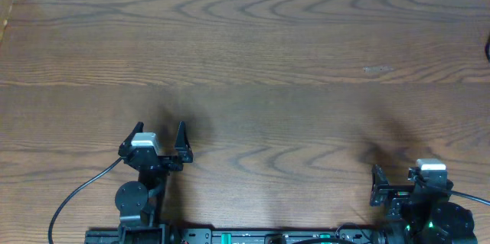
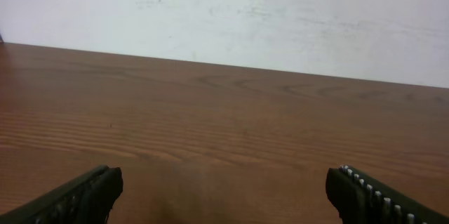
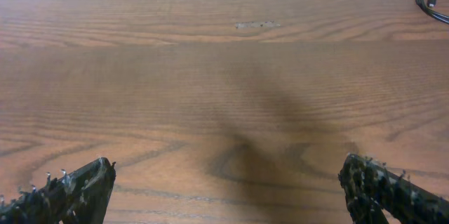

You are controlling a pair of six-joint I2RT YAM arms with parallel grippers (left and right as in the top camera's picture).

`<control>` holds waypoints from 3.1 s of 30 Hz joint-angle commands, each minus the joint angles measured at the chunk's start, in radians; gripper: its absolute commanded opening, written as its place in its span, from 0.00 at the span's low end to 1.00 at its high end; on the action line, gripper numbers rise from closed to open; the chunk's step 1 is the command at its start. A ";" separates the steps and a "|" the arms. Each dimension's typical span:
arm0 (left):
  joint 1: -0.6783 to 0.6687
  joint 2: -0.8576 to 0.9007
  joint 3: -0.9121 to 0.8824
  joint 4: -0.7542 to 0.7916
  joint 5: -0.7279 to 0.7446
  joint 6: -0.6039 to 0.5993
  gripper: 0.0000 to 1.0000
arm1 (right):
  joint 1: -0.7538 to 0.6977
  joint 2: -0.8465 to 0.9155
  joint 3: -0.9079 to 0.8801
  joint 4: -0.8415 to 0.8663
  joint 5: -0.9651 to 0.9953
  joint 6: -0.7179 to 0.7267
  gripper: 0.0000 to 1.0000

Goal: Untangle cables

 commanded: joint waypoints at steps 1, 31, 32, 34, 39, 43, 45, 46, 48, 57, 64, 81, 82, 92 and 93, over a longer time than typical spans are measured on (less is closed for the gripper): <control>-0.004 -0.004 -0.013 -0.039 0.028 -0.005 0.98 | -0.002 -0.002 0.000 0.002 0.003 -0.005 0.99; -0.004 -0.004 -0.013 -0.039 0.028 -0.005 0.98 | -0.044 -0.012 -0.390 0.673 -0.018 -0.006 0.99; -0.004 -0.004 -0.013 -0.039 0.028 -0.005 0.98 | -0.044 -0.012 -0.405 0.705 -0.018 -0.006 0.99; -0.004 -0.005 -0.013 -0.039 0.028 -0.005 0.98 | -0.044 -0.012 -0.445 0.785 -0.023 -0.006 0.99; -0.004 -0.004 -0.013 -0.039 0.028 -0.005 0.98 | -0.045 -0.012 -0.507 0.894 -0.026 -0.006 0.99; -0.004 -0.004 -0.013 -0.039 0.028 -0.005 0.98 | -0.073 -0.012 -0.519 0.920 -0.030 -0.006 0.99; -0.004 -0.004 -0.013 -0.039 0.028 -0.005 0.98 | -0.094 -0.012 -0.519 0.919 -0.036 -0.006 0.99; -0.004 -0.004 -0.013 -0.039 0.028 -0.005 0.98 | -0.102 -0.012 -0.519 0.919 -0.037 -0.006 0.99; -0.004 -0.004 -0.013 -0.039 0.028 -0.005 0.98 | -0.116 -0.012 -0.519 0.917 -0.043 -0.006 0.99; -0.004 -0.004 -0.013 -0.039 0.028 -0.005 0.98 | -0.148 -0.012 -0.519 0.916 -0.052 -0.006 0.99; -0.004 -0.004 -0.013 -0.039 0.028 -0.005 0.98 | -0.151 -0.012 -0.519 0.914 -0.068 -0.006 0.99; -0.004 -0.004 -0.013 -0.039 0.029 -0.005 0.98 | -0.134 -0.012 -0.519 0.917 -0.059 -0.006 0.99; -0.004 -0.004 -0.013 -0.039 0.028 -0.005 0.98 | -0.134 -0.012 -0.519 0.917 -0.059 -0.006 0.99; -0.004 -0.004 -0.013 -0.039 0.028 -0.005 0.98 | -0.134 -0.012 -0.519 0.917 -0.059 -0.006 0.99; -0.004 -0.005 -0.013 -0.039 0.028 -0.005 0.98 | -0.134 -0.012 -0.519 0.917 -0.059 -0.006 0.99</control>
